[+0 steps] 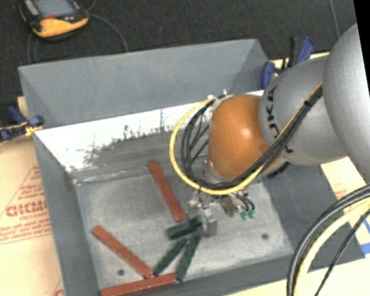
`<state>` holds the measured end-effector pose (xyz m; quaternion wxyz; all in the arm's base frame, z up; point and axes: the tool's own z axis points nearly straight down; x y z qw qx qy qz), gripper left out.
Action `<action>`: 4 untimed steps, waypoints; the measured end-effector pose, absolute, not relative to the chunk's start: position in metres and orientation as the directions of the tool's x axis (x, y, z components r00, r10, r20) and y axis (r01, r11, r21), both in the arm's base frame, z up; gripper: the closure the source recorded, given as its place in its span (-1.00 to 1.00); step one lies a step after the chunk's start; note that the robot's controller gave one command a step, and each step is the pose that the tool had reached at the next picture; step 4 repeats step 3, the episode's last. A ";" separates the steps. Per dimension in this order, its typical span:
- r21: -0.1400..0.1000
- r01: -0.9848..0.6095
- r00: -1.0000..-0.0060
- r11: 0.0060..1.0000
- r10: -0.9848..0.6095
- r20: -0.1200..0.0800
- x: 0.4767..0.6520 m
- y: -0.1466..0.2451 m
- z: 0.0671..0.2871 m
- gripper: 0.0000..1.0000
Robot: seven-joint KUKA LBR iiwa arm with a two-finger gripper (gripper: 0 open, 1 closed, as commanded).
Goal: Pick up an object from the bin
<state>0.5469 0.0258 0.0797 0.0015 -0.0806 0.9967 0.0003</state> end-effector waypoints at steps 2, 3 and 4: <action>-0.001 -0.185 -0.983 0.983 -0.185 -0.004 0.563 0.031 0.176 1.00; -0.001 -0.172 -0.985 0.985 -0.172 -0.004 0.553 0.025 0.244 1.00; -0.001 -0.172 -0.985 0.985 -0.172 -0.004 0.553 0.025 0.244 1.00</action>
Offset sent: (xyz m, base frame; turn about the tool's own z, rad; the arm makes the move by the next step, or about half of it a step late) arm 0.0000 0.0000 0.0000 0.0000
